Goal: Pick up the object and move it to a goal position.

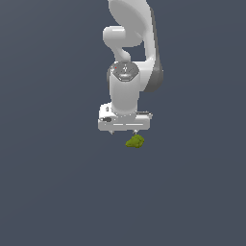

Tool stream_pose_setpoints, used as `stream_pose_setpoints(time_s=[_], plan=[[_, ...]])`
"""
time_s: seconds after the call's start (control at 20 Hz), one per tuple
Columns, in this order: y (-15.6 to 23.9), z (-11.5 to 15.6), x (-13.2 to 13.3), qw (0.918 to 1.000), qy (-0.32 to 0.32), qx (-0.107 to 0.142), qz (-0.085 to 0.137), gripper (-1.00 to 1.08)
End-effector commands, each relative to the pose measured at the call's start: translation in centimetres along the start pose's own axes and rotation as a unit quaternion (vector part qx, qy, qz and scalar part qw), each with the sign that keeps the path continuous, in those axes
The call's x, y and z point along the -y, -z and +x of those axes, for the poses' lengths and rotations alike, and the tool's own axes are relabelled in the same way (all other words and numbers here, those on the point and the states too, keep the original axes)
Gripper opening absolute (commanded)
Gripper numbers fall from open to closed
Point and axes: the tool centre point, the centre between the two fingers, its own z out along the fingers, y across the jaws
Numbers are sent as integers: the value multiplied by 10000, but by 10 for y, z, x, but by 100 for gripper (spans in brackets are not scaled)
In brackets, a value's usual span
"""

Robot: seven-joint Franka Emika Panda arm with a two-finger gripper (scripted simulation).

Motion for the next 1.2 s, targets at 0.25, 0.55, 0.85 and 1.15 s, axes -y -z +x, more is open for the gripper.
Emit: stream_pose_setpoints(time_s=[0.25,0.55,0.85,1.15], plan=[[-6,-4,-4,9999,-89,62,52,100],[-15,-11,-11,9994,-259,171,146,100],[-15,-10,-10,9996,-183,162,138,100],[-18,-11,-7,9997,140,153,127,100]])
